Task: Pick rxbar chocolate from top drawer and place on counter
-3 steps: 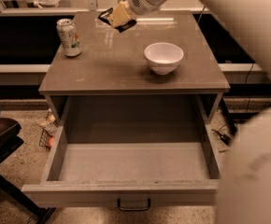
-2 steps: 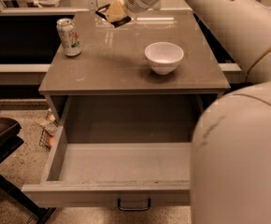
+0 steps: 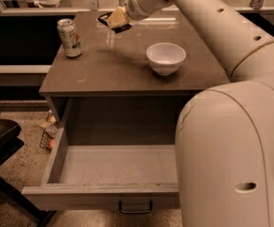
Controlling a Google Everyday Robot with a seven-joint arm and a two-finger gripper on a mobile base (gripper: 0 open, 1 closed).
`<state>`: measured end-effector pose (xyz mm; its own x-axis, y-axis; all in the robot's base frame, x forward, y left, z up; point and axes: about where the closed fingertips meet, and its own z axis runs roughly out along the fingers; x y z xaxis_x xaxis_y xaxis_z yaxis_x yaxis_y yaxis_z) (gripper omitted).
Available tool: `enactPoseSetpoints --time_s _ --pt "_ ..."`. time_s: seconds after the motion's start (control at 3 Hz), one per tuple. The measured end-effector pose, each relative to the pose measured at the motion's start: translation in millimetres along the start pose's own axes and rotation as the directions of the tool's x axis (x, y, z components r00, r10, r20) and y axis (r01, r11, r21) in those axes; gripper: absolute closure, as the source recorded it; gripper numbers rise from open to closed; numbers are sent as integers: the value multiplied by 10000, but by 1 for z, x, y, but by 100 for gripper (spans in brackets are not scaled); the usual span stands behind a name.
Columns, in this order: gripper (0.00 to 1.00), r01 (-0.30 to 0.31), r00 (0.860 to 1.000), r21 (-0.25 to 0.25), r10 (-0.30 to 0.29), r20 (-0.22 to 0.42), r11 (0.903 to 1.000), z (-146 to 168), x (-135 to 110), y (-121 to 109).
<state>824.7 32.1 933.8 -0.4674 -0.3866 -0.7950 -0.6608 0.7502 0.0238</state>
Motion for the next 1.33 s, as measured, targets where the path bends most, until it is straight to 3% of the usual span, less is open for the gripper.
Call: enactPoseSetpoints --time_s 0.33,0.67,1.33 --pt "100 -61 9984 701 100 -560 9975 14 19 -8" --pt "98 -545 9904 2031 788 -1134 9776 40 51 -31" --pt "52 -624 9900 1856 844 -1131 9806 43 50 -26"
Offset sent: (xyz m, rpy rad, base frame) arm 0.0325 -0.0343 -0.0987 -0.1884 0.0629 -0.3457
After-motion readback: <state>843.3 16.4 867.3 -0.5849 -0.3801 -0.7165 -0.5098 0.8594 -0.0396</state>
